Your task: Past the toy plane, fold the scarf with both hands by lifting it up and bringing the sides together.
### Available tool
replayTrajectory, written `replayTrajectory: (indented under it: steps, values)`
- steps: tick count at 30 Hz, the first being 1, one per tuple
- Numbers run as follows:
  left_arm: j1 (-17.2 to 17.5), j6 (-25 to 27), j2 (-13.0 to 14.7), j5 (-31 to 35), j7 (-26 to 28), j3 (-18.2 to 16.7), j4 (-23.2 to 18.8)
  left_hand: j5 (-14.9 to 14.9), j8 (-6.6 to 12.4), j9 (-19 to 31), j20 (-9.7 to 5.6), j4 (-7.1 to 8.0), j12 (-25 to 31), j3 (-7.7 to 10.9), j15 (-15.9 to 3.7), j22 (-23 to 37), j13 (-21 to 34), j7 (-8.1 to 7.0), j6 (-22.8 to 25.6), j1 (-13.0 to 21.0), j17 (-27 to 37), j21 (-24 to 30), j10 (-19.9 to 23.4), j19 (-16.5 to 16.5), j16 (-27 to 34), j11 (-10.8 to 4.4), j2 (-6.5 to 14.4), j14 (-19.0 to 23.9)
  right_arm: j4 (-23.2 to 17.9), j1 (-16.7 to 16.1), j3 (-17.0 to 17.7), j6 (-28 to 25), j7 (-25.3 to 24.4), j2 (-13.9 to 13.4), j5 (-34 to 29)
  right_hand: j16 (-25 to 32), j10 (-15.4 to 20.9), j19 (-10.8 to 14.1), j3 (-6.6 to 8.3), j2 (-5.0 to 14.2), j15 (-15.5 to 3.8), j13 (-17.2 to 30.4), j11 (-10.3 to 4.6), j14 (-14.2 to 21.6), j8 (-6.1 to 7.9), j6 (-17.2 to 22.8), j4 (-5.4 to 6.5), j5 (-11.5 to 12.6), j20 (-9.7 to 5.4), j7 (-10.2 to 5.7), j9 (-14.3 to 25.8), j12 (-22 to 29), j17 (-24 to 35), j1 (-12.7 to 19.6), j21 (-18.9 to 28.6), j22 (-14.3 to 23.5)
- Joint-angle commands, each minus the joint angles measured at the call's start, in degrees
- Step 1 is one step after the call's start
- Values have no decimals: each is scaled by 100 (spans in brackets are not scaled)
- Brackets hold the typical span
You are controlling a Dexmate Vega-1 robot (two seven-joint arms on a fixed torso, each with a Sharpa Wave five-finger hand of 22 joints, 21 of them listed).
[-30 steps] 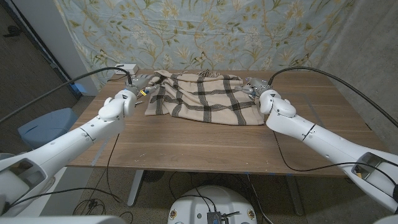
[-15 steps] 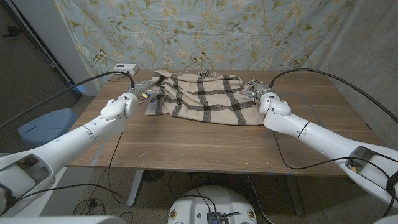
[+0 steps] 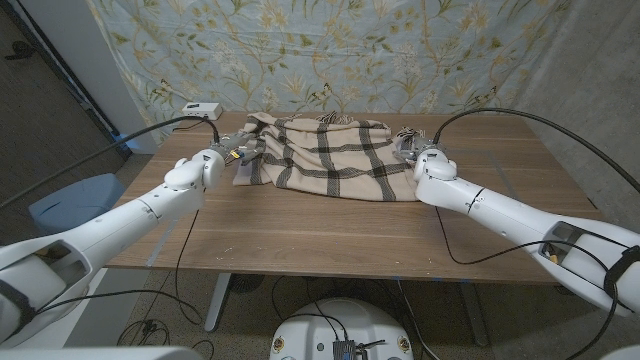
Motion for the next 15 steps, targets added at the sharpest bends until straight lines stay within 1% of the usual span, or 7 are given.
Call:
replayTrajectory:
  steps: [1,4,5,6,9,12,15]
  values:
    - [-169,-126,-78,20,77,145,258,60,27,11,-6,-6,32,10,-21,23,2,15,-6,-70,-8,-28,-43,19,32,-18,183,-55,760,591,-540,-380,380,307,284,-4,-153,-210,-67,29,25,0,38,-258,18,56,81,40,-11,16,7,-4,-7,-204,-79,22]
    - [-191,-136,-84,77,119,179,276,68,34,10,7,-10,37,25,-23,23,2,40,4,-76,-11,-30,-44,35,36,-6,203,-51,939,737,-611,-365,583,370,467,-3,-299,-436,-152,78,87,-2,74,-486,25,73,209,40,-40,69,9,-3,-19,-451,-141,27]
    - [-206,-86,-91,139,105,209,270,75,34,10,8,-12,43,40,-22,23,2,51,0,-76,-12,-28,-36,54,39,-15,223,-43,1016,794,-642,-400,646,411,519,8,-357,-537,-198,95,90,-4,73,-579,50,146,271,46,-152,97,9,2,-25,-573,-156,28]
    - [-226,-68,-91,198,92,243,272,84,35,10,1,-15,45,63,-29,23,2,57,0,-74,-14,-24,-38,82,42,-18,250,-39,1046,832,-662,-383,701,413,575,19,-400,-597,-234,108,120,-5,101,-634,68,206,317,53,-167,137,9,7,-29,-666,-159,29]
    - [-279,11,-117,337,51,317,297,107,33,9,-10,-35,47,124,-49,22,1,63,-18,-51,-21,-31,-50,104,44,-51,300,-28,1062,834,-587,-308,661,410,741,44,-415,-682,-335,118,150,-4,151,-741,149,478,429,80,-196,167,9,45,-39,-905,-143,32]
    - [-316,11,-137,392,46,350,341,132,33,9,-41,-65,51,201,-59,19,1,66,-35,-9,-30,-33,-59,148,42,-53,332,-25,943,775,-476,-190,560,341,881,78,-291,-716,-449,97,172,-8,210,-773,191,690,517,112,-209,219,7,118,-52,-1136,-118,35]
    - [-350,79,-180,458,29,388,382,144,34,9,-48,-78,48,239,-54,19,1,79,-41,13,-34,-34,-74,169,40,-58,344,-25,676,584,-215,125,353,178,1071,124,-81,-708,-531,58,186,-12,252,-703,119,582,546,138,-207,156,3,202,-70,-1276,-94,34]
